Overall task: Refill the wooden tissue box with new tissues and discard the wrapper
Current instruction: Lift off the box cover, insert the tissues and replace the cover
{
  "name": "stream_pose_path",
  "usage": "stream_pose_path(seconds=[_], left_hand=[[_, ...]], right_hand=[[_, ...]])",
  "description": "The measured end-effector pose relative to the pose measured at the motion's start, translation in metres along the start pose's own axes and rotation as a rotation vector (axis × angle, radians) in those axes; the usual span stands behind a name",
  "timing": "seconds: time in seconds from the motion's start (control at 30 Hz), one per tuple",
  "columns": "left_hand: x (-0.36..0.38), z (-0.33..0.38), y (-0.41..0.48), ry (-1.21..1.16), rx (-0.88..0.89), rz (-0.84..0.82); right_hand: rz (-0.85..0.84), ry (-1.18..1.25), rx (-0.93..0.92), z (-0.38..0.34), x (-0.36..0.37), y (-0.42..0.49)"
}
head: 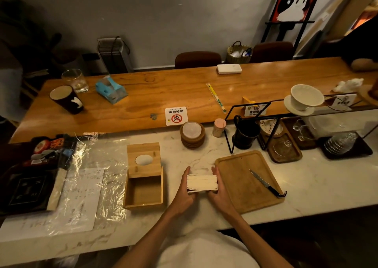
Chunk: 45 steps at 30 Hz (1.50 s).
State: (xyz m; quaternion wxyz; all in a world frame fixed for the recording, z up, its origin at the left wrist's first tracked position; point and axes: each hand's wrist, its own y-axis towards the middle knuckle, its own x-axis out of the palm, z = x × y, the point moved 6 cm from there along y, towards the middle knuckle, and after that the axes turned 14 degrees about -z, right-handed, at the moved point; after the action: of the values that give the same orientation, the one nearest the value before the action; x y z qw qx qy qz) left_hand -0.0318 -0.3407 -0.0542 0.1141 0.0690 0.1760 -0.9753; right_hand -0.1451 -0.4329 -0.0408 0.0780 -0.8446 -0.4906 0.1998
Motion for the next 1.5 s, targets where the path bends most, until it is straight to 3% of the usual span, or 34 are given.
stream_pose_path(seconds=[0.13, 0.33, 0.4, 0.53, 0.6, 0.67, 0.73, 0.83, 0.9, 1.0, 1.07, 1.17, 1.23, 1.3, 1.33, 1.43, 1.5], left_hand=[[-0.012, 0.004, 0.001, 0.066, 0.008, 0.092], [-0.020, 0.003, 0.003, 0.162, 0.000, 0.071], [-0.019, 0.002, 0.004, 0.181, -0.013, 0.047], [-0.016, 0.003, 0.005, 0.234, -0.079, -0.013], [-0.014, 0.007, 0.004, 0.261, -0.132, -0.061], [-0.014, 0.014, 0.000, 0.290, -0.158, -0.070], [-0.026, 0.029, -0.013, 0.266, -0.152, 0.033], [-0.065, 0.059, -0.049, 0.223, -0.044, 0.346], [-0.098, 0.066, -0.082, 0.286, 0.012, 0.581], [-0.149, 0.037, -0.118, 0.360, -0.150, 0.827], [-0.167, 0.006, -0.126, 0.329, -0.333, 0.754], [-0.163, -0.019, -0.120, 0.005, -0.351, 0.449], [-0.161, -0.017, -0.120, -0.076, -0.303, 0.359], [-0.166, -0.015, -0.120, -0.215, -0.297, 0.327], [-0.167, -0.016, -0.121, -0.304, -0.319, 0.296], [-0.173, -0.021, -0.122, -0.433, -0.365, 0.188], [-0.181, -0.027, -0.118, -0.450, -0.385, 0.148]], right_hand=[[0.051, 0.080, -0.085, -0.009, -0.009, -0.001], [-0.021, -0.058, -0.070, -0.011, -0.012, -0.002], [-0.072, -0.265, -0.043, -0.020, -0.011, 0.002], [-0.175, -1.056, -0.045, -0.035, 0.007, 0.016], [-0.180, -1.217, -0.061, -0.040, 0.016, 0.025], [-0.199, -1.231, -0.003, -0.044, 0.017, 0.034], [-0.238, -1.200, 0.075, -0.045, 0.014, 0.038], [-0.288, -1.166, 0.099, -0.051, 0.012, 0.038], [-0.324, -1.035, 0.142, -0.059, 0.003, 0.035], [-0.242, -0.407, 0.233, -0.057, -0.023, 0.029], [-0.163, 0.155, 0.258, -0.046, -0.032, 0.018], [-0.107, 0.960, 0.300, -0.023, -0.017, 0.003], [-0.144, 1.151, 0.315, -0.023, 0.001, 0.000], [-0.225, 1.043, 0.292, -0.044, 0.017, 0.008], [-0.292, 0.863, 0.270, -0.061, 0.026, 0.014], [-0.520, 0.030, 0.119, -0.136, 0.066, 0.031], [-0.610, -0.400, 0.020, -0.175, 0.104, 0.045]])
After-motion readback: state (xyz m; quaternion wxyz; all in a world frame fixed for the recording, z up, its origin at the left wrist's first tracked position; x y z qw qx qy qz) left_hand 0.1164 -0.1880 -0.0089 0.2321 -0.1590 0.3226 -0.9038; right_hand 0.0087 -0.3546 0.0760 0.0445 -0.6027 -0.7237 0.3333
